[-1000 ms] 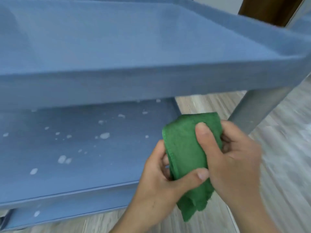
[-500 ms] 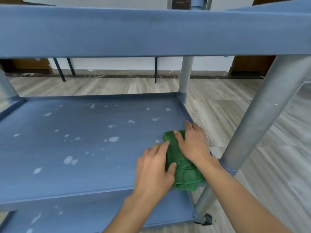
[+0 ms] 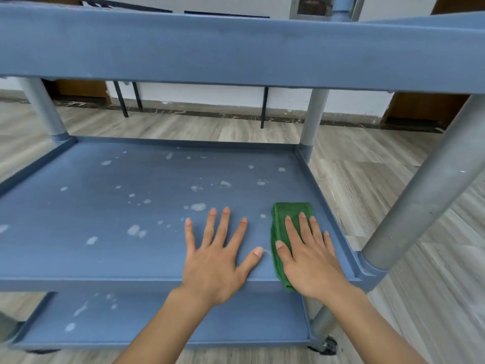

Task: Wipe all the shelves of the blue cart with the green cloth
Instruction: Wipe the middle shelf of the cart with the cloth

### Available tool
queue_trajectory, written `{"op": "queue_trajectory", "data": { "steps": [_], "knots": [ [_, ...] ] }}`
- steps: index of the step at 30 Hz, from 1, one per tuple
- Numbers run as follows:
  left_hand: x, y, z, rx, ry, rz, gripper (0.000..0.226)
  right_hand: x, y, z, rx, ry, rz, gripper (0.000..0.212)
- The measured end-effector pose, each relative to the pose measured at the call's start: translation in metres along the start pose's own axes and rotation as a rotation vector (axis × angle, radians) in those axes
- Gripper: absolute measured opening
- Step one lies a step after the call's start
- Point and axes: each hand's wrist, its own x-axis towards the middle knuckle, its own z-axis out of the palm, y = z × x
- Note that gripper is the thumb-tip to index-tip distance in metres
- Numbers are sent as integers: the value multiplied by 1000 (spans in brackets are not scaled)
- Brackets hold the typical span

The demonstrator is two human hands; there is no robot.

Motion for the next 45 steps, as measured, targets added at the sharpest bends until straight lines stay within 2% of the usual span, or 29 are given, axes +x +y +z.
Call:
{"op": "queue_trajectory", "data": {
  "steps": [6,17,26,31,37,45],
  "knots": [
    [-1,-3,7,-24,-29,34,72,48,0,0,14,19,25,64],
    [-2,-6,7,-24,121,126,65,203,10,-7,-2,15,72,64],
    [10,-7,19,37,252,68,58,288,19,-20,-16,17,81,64],
    [15,-7,22,29,255,26,61,312,19,-20,-5,48,83,64],
    [4,-4,12,-3,184,48,68,265,18,-18,64,-62,82,64],
    [-1,-3,5,-33,68,-8,76,72,-1,-5,54,15,1,60]
  ]
}}
